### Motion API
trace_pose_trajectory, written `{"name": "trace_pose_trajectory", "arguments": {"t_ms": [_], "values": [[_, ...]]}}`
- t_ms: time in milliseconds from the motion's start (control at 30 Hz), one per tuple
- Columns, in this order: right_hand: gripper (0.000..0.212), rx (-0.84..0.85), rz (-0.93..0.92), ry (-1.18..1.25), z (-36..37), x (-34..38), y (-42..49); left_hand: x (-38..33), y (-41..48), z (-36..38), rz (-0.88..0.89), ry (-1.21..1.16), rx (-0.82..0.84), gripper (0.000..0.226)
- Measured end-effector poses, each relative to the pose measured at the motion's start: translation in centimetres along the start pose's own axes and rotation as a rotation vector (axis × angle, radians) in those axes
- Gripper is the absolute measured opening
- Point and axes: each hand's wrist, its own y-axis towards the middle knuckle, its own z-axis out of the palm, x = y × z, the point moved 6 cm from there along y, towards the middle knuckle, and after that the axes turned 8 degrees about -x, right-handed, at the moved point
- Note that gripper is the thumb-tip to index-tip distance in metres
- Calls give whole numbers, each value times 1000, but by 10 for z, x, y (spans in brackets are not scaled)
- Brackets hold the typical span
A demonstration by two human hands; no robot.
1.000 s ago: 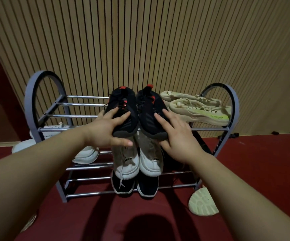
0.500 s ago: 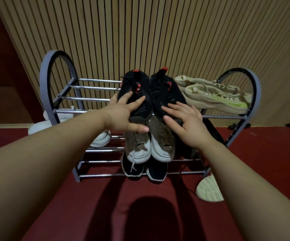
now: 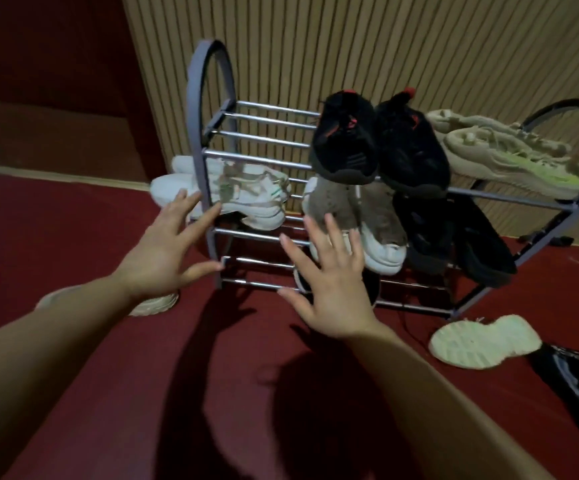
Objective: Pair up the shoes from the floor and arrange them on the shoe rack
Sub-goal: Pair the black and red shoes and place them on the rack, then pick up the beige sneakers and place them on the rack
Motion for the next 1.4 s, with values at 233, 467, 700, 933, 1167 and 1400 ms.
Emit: {"name": "trace_pose_trajectory", "arguments": {"t_ms": [233, 467, 700, 933, 1167, 1400], "values": [[72, 195, -112, 40, 53, 55, 1, 120, -144, 31, -803, 84, 285, 121], [68, 287, -200, 167, 101, 99, 0, 177, -188, 62, -929, 281, 661, 119], [80, 480, -174, 209, 157, 112, -28, 232, -155, 87, -714, 478, 854, 132], [79, 552, -113, 237, 199, 113, -47, 261, -145, 119, -425, 429, 1014, 98], [76, 638, -85, 257, 222, 124, -64, 262, -142, 122, -459, 450, 841, 127], [93, 781, 322, 441, 209, 116, -73, 194, -142, 112, -788, 4, 661, 126]]}}
